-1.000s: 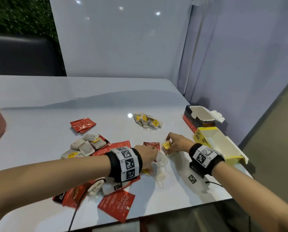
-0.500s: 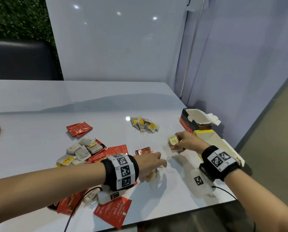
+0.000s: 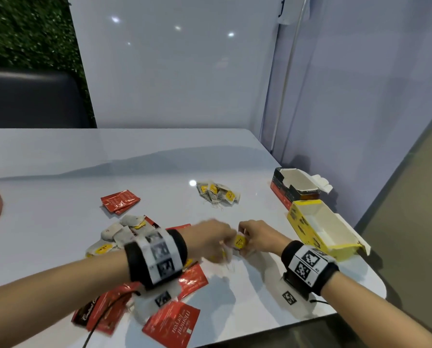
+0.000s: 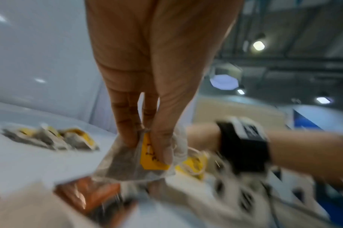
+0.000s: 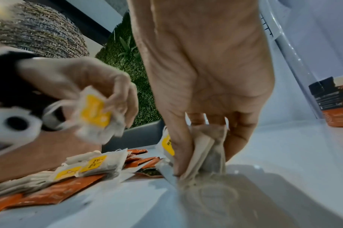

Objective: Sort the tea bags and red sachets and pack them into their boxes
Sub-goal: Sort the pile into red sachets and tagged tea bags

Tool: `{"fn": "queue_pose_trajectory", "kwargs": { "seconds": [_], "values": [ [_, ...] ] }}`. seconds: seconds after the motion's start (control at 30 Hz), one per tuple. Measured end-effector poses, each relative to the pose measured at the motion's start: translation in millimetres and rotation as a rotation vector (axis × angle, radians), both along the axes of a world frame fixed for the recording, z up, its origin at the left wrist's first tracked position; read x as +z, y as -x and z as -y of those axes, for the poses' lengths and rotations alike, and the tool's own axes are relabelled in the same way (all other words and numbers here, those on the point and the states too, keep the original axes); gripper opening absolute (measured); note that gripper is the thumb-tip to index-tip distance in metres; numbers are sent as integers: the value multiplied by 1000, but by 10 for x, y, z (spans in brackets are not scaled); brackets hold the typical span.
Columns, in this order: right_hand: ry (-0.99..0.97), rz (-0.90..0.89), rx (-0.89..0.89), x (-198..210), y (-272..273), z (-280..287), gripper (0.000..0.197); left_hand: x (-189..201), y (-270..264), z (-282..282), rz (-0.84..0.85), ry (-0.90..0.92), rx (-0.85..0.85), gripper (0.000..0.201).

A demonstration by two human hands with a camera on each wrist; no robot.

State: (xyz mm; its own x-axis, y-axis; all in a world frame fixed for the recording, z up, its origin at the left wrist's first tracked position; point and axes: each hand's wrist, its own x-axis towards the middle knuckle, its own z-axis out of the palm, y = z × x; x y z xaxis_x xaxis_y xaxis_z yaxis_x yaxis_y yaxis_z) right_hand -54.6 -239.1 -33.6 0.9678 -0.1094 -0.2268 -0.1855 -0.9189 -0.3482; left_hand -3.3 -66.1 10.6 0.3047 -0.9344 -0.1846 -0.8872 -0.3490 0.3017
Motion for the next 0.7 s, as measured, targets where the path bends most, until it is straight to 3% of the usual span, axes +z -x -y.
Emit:
{"fn": "queue_pose_trajectory", "kwargs": {
  "seconds": [0.17, 0.33, 0.5, 0.6, 0.7],
  "values": [
    [-168, 122, -64, 24, 104, 86, 34, 456, -867, 55, -6, 219, 218, 18],
    [-461, 222, -176, 151, 128, 212, 27, 465, -1588, 517, -139, 303, 466, 31],
    [-611, 242, -266, 387, -12, 415, 28, 241, -1791, 856, -89, 129, 476, 33],
    [-808, 210, -332, 500, -212, 491, 24, 17, -1847, 883, -262, 28, 474, 29],
    [-905, 237, -367, 578, -491, 529, 26, 72, -1847, 744, -368, 132, 507, 31]
  ]
}}
